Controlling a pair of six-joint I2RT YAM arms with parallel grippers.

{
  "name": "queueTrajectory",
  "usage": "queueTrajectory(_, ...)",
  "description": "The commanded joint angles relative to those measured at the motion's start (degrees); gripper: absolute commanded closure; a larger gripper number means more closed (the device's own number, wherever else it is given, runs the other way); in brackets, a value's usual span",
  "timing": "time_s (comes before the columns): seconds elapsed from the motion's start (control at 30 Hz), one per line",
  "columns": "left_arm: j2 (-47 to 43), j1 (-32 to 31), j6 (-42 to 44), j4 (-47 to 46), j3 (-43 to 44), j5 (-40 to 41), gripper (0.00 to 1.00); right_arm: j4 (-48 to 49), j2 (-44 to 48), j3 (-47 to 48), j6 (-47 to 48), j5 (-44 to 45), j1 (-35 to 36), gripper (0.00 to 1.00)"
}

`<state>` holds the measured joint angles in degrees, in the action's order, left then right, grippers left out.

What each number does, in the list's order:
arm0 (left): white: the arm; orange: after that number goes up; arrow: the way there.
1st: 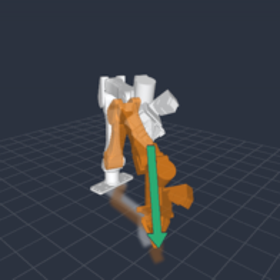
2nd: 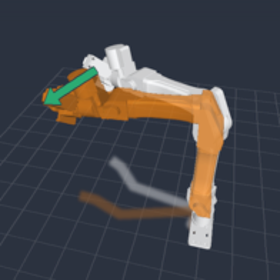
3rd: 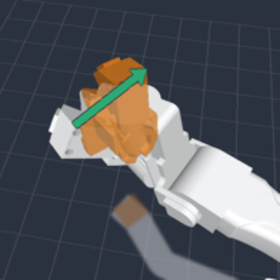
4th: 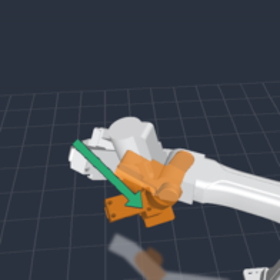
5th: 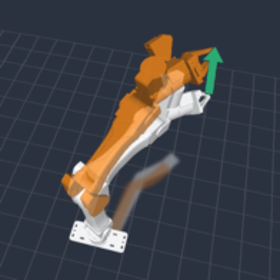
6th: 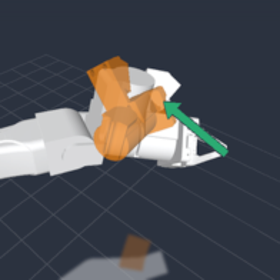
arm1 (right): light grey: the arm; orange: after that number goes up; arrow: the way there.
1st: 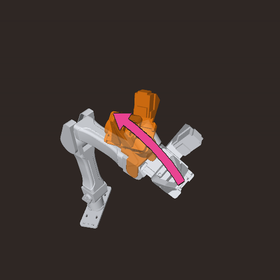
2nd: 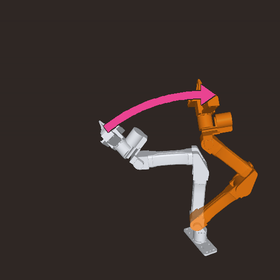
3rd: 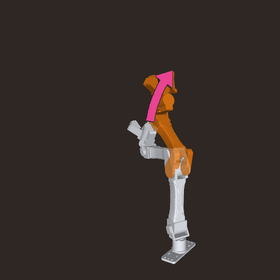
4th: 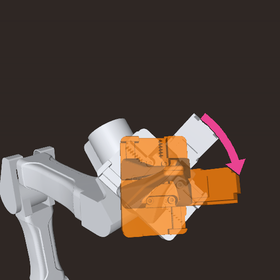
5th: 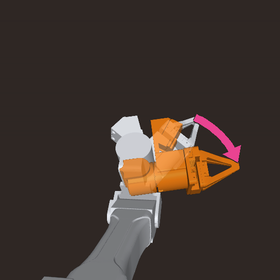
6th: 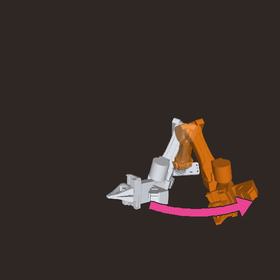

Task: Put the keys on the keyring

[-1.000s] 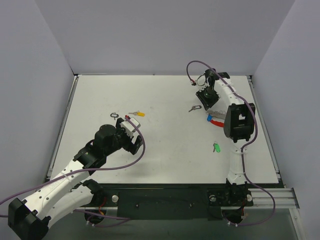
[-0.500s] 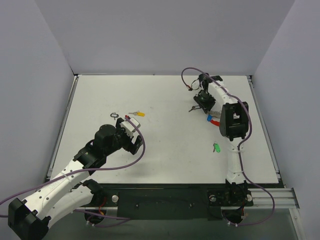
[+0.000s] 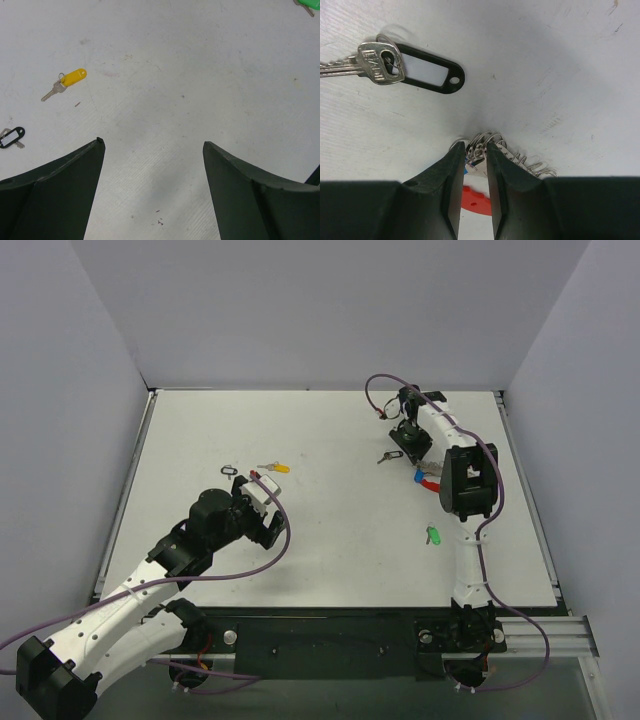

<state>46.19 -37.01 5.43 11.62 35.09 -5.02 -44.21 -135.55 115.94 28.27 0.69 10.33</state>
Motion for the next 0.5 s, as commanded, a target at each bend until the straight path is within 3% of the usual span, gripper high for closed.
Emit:
queueTrajectory(0.0,-0.32,0.45,0.90,-0.19,1.47,-0.96,0.10,-1.32,1.78,1.66,-0.94,2.21,0.04,0.80)
queueTrajectory(0.47,-0.32,0.36,0.81,-0.02,1.65,-1.05,0.10,-1.06,3.35,0.95,-0.59,3.09,0.13,1.00)
